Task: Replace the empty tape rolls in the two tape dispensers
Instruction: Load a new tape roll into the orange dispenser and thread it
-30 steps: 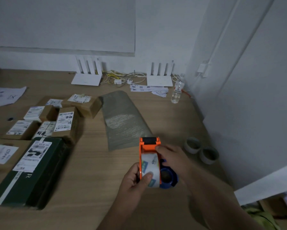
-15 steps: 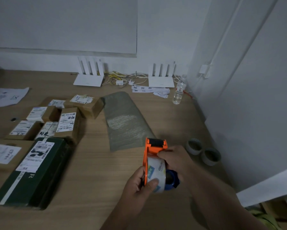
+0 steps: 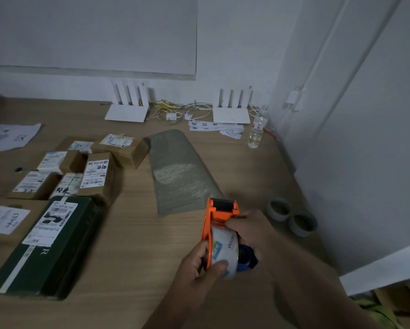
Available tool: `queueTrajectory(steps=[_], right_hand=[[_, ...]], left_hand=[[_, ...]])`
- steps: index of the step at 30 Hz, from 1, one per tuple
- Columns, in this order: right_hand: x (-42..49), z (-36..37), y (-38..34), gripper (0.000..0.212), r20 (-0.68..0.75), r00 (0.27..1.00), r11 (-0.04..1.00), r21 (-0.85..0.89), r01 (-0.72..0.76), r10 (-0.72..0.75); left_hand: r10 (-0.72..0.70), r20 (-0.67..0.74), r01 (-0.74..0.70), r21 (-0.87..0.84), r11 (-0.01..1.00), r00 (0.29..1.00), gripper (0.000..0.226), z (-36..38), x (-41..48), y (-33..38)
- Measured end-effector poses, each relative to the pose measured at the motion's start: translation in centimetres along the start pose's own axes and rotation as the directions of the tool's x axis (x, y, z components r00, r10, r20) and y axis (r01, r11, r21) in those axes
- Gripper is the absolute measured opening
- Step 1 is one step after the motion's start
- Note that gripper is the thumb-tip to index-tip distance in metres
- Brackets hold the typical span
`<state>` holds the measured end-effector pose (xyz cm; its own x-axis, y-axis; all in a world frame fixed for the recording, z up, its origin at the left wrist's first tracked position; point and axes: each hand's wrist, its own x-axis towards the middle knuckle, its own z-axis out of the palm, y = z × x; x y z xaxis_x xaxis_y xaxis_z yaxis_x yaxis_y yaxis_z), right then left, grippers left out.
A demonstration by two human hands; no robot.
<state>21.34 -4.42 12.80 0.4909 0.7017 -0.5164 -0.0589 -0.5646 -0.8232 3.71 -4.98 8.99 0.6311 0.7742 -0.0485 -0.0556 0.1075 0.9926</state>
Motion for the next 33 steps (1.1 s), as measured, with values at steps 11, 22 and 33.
queueTrajectory(steps=[11, 22, 33], right_hand=[[-0.8, 0.2, 0.0, 0.013, 0.031, 0.997, 0.997, -0.001, 0.075, -0.075], [-1.0, 0.4, -0.6, 0.013, -0.021, 0.996, 0.996, -0.008, 0.084, -0.084], [-1.6, 0.4, -0.4, 0.016, 0.015, 0.99, 0.972, -0.189, 0.143, -0.143]], left_hand=[[-0.013, -0.023, 0.014, 0.013, 1.0, 1.0, 0.03, -0.2, 0.2, -0.2], [-0.024, -0.013, 0.025, 0.031, 0.999, 1.0, 0.028, -0.1, 0.0, -0.4], [-0.013, -0.005, 0.013, 0.087, 0.996, 1.0, 0.027, -0.3, -0.5, -0.6]])
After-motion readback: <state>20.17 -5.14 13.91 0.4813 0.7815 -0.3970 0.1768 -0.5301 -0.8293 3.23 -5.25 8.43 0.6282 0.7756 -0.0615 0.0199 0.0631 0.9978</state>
